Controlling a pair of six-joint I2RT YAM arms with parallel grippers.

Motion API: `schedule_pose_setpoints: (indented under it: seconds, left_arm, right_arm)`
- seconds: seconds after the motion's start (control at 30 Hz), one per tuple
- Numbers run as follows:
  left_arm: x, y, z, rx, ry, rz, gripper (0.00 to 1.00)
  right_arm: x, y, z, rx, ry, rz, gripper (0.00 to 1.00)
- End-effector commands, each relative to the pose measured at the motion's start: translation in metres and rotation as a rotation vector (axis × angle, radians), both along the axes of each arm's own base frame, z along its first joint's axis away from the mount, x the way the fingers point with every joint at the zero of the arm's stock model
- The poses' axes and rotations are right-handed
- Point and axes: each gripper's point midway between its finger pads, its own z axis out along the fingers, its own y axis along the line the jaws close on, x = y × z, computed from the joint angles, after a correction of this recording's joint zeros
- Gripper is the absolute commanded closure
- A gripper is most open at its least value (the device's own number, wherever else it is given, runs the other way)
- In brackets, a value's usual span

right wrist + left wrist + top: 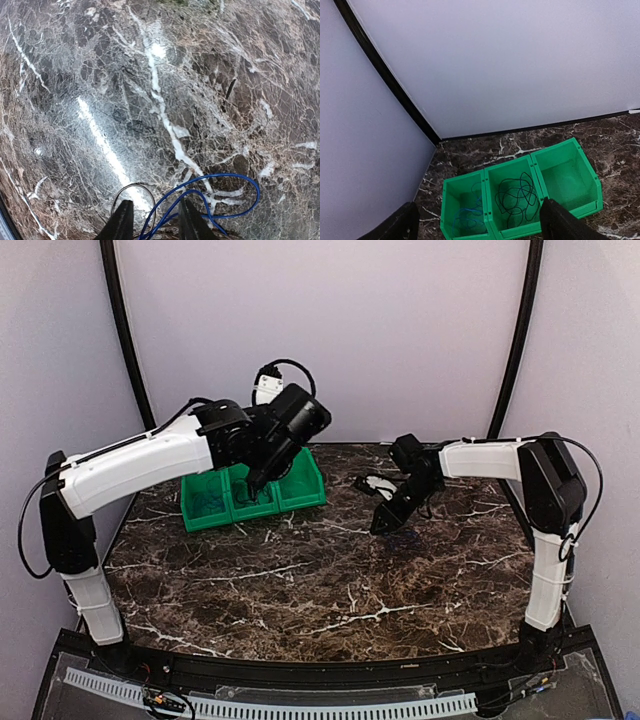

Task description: Untangle the cables

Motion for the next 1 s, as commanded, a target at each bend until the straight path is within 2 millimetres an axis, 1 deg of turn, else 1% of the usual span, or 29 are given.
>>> schedule_pose_setpoints:
  seconds: [0.0, 0.03, 0.07, 0.1, 0.13, 0.17, 0.2, 0.23, 0.27, 0.3, 0.33, 0.37, 0.4, 0.43, 0.47, 0.57, 0.6, 0.63, 0.67, 0.7, 0.73, 0.77, 0.8, 0.83, 0.87, 0.9, 0.93, 0.97]
  left_arm:
    - [0.008, -0.044, 0.100, -0.249, -0.176, -0.533, 0.13]
    - [0.003, -0.041, 0.115, -0.302, -0.242, -0.579, 0.13]
    - [0.000, -0.047, 0.119, -0.307, -0.254, -0.637, 0.12]
    - [-0.001, -0.049, 0.119, -0.315, -0.259, -0.657, 0.12]
    - [-0.002, -0.056, 0.115, -0.335, -0.244, -0.690, 0.12]
    - [-0.002, -0.061, 0.103, -0.350, -0.207, -0.704, 0.12]
    - [-0.003, -0.071, 0.088, -0.357, -0.164, -0.743, 0.12]
    - [-0.004, -0.076, 0.072, -0.390, -0.118, -0.756, 0.13]
    - [-0.009, -0.089, 0.047, -0.401, -0.053, -0.811, 0.13]
    - [-0.012, -0.094, 0.033, -0.453, -0.015, -0.827, 0.15]
    - [-0.020, -0.103, 0.006, -0.464, 0.050, -0.871, 0.17]
    - [-0.027, -0.111, 0.000, -0.523, 0.066, -0.913, 0.18]
    - [-0.037, -0.116, -0.019, -0.536, 0.090, -0.944, 0.20]
    - [-0.045, -0.122, -0.025, -0.557, 0.100, -0.978, 0.21]
    - [-0.057, -0.127, -0.036, -0.565, 0.101, -1.009, 0.22]
    - [-0.081, -0.141, -0.051, -0.567, 0.104, -1.088, 0.22]
    - [-0.091, -0.149, -0.056, -0.566, 0.105, -1.120, 0.22]
    - [-0.096, -0.155, -0.063, -0.548, 0.113, -1.137, 0.22]
    - [-0.105, -0.162, -0.065, -0.546, 0.110, -1.163, 0.22]
    - [-0.108, -0.167, -0.072, -0.532, 0.116, -1.167, 0.22]
    - [-0.115, -0.173, -0.073, -0.537, 0.112, -1.187, 0.22]
    - [-0.120, -0.180, -0.081, -0.536, 0.128, -1.201, 0.22]
    - [-0.122, -0.183, -0.080, -0.547, 0.121, -1.207, 0.21]
    - [-0.124, -0.188, -0.087, -0.547, 0.130, -1.206, 0.21]
    - [-0.124, -0.190, -0.086, -0.559, 0.119, -1.204, 0.22]
    - [-0.124, -0.193, -0.092, -0.556, 0.125, -1.203, 0.22]
    - [-0.125, -0.196, -0.090, -0.565, 0.110, -1.212, 0.23]
    - [-0.125, -0.199, -0.093, -0.564, 0.115, -1.220, 0.23]
  right_arm:
    - [0.006, 0.003, 0.011, -0.004, -0.035, -0.014, 0.72]
    - [0.007, 0.002, 0.013, -0.004, -0.038, -0.015, 0.76]
    - [0.006, 0.002, 0.015, -0.003, -0.042, -0.014, 0.81]
    - [0.005, 0.002, 0.017, -0.001, -0.044, -0.012, 0.87]
    - [0.005, 0.001, 0.022, 0.005, -0.052, -0.012, 0.91]
    - [0.004, 0.001, 0.031, 0.017, -0.071, -0.009, 0.96]
    - [0.003, 0.001, 0.039, 0.031, -0.090, -0.006, 1.00]
    - [0.002, 0.002, 0.049, 0.048, -0.112, 0.002, 1.00]
    - [0.000, 0.002, 0.060, 0.069, -0.132, 0.014, 1.00]
    - [-0.003, 0.003, 0.071, 0.091, -0.151, 0.029, 1.00]
    - [-0.006, 0.004, 0.082, 0.114, -0.169, 0.043, 1.00]
    - [-0.010, 0.006, 0.093, 0.139, -0.182, 0.061, 1.00]
    - [-0.014, 0.007, 0.104, 0.164, -0.195, 0.077, 1.00]
    - [-0.020, 0.008, 0.115, 0.189, -0.199, 0.096, 1.00]
    - [-0.025, 0.008, 0.125, 0.209, -0.210, 0.119, 1.00]
    - [-0.036, 0.010, 0.153, 0.260, -0.221, 0.144, 1.00]
    - [-0.040, 0.010, 0.160, 0.276, -0.219, 0.153, 1.00]
    - [-0.045, 0.011, 0.166, 0.289, -0.213, 0.162, 1.00]
    - [-0.049, 0.011, 0.173, 0.306, -0.209, 0.170, 1.00]
    - [-0.053, 0.012, 0.179, 0.324, -0.203, 0.182, 1.00]
    - [-0.059, 0.012, 0.185, 0.345, -0.198, 0.198, 1.00]
    - [-0.065, 0.014, 0.192, 0.369, -0.195, 0.215, 1.00]
    - [-0.070, 0.014, 0.196, 0.389, -0.196, 0.227, 1.00]
    - [-0.074, 0.014, 0.201, 0.406, -0.202, 0.236, 1.00]
    - [-0.078, 0.014, 0.202, 0.419, -0.204, 0.246, 1.00]
    - [-0.083, 0.014, 0.205, 0.431, -0.212, 0.254, 1.00]
    - [-0.086, 0.014, 0.207, 0.440, -0.217, 0.263, 1.00]
    - [-0.088, 0.013, 0.207, 0.446, -0.219, 0.270, 1.00]
